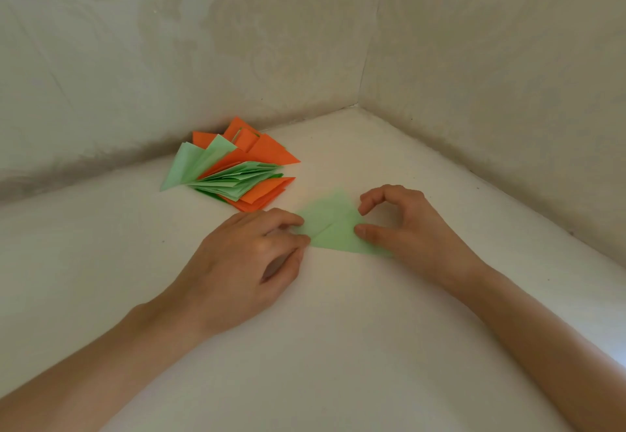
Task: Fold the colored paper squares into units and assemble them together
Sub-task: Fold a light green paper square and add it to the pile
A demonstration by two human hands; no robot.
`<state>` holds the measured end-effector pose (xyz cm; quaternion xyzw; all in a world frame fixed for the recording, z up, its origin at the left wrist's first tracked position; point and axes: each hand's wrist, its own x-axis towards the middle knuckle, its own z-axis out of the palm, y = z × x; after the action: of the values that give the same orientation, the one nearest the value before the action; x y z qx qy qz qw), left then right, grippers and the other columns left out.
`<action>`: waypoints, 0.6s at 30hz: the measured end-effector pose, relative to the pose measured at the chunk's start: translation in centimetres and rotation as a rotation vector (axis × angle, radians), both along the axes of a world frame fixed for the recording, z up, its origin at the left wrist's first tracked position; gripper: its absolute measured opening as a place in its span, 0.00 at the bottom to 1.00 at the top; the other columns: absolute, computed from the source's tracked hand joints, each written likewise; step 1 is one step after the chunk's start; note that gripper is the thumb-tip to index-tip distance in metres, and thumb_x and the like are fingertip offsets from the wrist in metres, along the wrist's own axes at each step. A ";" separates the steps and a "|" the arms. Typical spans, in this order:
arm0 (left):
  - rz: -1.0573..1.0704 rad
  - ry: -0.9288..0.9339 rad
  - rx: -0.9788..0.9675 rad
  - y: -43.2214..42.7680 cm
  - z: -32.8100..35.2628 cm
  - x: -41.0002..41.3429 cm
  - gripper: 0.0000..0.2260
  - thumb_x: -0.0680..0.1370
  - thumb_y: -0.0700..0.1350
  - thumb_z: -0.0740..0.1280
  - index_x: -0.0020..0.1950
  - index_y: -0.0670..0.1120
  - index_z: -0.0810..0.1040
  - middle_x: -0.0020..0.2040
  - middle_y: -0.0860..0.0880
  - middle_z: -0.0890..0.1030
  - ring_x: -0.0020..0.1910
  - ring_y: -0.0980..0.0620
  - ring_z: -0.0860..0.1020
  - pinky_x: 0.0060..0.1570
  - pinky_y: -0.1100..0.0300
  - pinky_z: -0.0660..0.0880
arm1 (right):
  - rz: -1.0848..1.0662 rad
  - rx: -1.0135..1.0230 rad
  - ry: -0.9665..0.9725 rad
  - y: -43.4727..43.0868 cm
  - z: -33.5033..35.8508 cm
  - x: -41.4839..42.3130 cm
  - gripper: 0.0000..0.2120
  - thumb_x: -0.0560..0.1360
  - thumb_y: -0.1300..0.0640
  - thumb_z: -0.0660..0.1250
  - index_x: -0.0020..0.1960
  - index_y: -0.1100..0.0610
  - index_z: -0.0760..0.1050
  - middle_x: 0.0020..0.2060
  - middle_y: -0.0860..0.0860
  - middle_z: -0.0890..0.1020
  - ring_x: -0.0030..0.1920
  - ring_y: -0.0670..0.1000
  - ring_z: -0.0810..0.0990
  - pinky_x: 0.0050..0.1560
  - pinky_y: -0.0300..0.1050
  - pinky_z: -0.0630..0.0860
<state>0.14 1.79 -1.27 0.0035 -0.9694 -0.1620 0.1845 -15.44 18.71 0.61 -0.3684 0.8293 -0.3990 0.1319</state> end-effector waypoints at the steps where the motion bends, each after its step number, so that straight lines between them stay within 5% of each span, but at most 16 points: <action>1: 0.001 -0.003 0.009 0.0 0.0 0.0 0.16 0.77 0.52 0.57 0.52 0.51 0.83 0.56 0.53 0.79 0.52 0.57 0.75 0.52 0.69 0.66 | -0.015 -0.046 -0.045 0.0 0.2 0.1 0.08 0.71 0.59 0.71 0.41 0.48 0.74 0.50 0.48 0.79 0.52 0.46 0.75 0.47 0.32 0.69; 3: 0.008 0.027 0.018 0.0 -0.1 -0.1 0.17 0.77 0.54 0.57 0.54 0.51 0.82 0.59 0.54 0.77 0.55 0.57 0.75 0.53 0.66 0.69 | -0.032 -0.130 -0.152 -0.1 0.6 0.6 0.08 0.71 0.62 0.71 0.39 0.52 0.75 0.40 0.47 0.80 0.36 0.43 0.76 0.36 0.32 0.70; 5: 0.051 0.112 0.137 0.0 0.1 -0.2 0.16 0.76 0.56 0.59 0.55 0.50 0.79 0.58 0.54 0.75 0.57 0.60 0.74 0.55 0.67 0.70 | -0.060 -0.247 -0.274 -0.2 1.1 1.1 0.08 0.71 0.65 0.71 0.39 0.54 0.75 0.33 0.46 0.79 0.32 0.42 0.74 0.32 0.31 0.68; 8: 0.190 0.253 0.789 0.8 1.8 -0.3 0.18 0.69 0.59 0.70 0.51 0.49 0.73 0.47 0.53 0.79 0.47 0.59 0.79 0.50 0.68 0.73 | -0.096 -0.441 -0.439 -0.1 1.8 1.6 0.10 0.70 0.67 0.71 0.45 0.55 0.75 0.35 0.50 0.81 0.36 0.47 0.78 0.39 0.38 0.71; 11: 0.152 0.051 1.310 1.7 2.8 -0.6 0.20 0.64 0.50 0.73 0.53 0.45 0.75 0.42 0.48 0.85 0.42 0.51 0.83 0.43 0.58 0.78 | -0.065 -0.505 -0.478 0.0 2.2 2.2 0.12 0.70 0.68 0.70 0.48 0.55 0.74 0.36 0.52 0.82 0.39 0.50 0.79 0.42 0.40 0.73; 18: 0.115 0.032 1.372 1.8 2.7 -0.7 0.14 0.65 0.42 0.70 0.50 0.45 0.81 0.43 0.46 0.85 0.40 0.51 0.84 0.35 0.65 0.78 | 0.036 -0.463 -0.484 -0.5 1.8 3.6 0.09 0.69 0.65 0.71 0.47 0.57 0.76 0.36 0.52 0.81 0.38 0.48 0.79 0.41 0.40 0.75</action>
<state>-0.59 3.62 1.48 0.1684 -0.6429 -0.7292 0.1629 -11.89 18.22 2.45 -0.2976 0.6545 -0.6505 0.2446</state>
